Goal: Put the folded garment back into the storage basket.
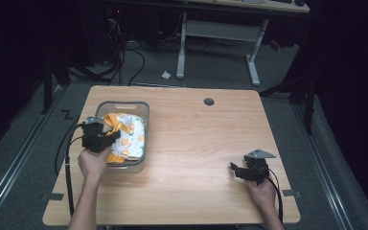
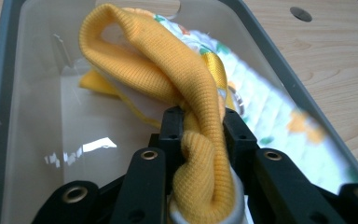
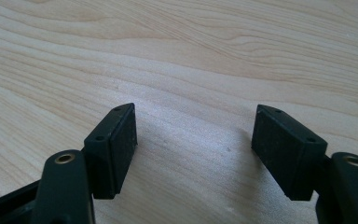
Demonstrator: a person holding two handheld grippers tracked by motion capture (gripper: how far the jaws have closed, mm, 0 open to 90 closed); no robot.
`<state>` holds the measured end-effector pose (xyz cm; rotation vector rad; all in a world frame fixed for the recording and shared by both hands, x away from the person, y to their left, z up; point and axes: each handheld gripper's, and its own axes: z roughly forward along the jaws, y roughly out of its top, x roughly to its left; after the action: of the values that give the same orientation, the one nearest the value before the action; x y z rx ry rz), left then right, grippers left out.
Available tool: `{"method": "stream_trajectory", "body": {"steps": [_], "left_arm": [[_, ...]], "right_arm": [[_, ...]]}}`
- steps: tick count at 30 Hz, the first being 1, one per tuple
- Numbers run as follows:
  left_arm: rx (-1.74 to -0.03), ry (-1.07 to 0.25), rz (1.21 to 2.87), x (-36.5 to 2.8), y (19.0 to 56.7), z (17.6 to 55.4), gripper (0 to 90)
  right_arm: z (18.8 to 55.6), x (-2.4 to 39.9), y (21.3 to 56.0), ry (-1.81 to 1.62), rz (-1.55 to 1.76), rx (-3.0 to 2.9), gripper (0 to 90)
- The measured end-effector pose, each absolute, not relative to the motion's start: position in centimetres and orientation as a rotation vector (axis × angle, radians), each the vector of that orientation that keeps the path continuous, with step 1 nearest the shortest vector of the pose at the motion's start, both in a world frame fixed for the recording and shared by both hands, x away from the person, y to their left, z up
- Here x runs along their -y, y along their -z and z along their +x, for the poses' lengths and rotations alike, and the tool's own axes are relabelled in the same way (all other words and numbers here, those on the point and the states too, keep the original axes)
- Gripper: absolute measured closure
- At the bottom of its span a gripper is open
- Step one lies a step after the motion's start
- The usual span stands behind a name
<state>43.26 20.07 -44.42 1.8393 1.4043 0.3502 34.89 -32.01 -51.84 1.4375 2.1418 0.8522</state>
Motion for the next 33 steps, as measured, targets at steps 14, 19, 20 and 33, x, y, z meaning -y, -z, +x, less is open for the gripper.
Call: {"method": "stream_trajectory", "body": {"steps": [14, 19, 20, 33], "left_arm": [[-1.515, -0.358, 1.931, -19.5, 44.9, 43.4, 65.3], [-1.529, -0.397, 1.89, -19.7, 44.5, 42.9, 50.2], [-1.517, -0.414, 1.883, -19.7, 44.3, 42.8, 47.4], [-1.378, -0.475, 1.853, -17.9, 42.1, 41.6, 37.3]], "right_arm": [[34.9, 32.0, 51.8, -0.852, 1.44, -2.14, 31.4], [34.9, 32.0, 51.8, -0.852, 1.442, -2.139, 31.5], [34.9, 32.0, 51.8, -0.852, 1.44, -2.14, 31.4], [34.9, 32.0, 51.8, -0.853, 1.442, -2.138, 31.4]]}}
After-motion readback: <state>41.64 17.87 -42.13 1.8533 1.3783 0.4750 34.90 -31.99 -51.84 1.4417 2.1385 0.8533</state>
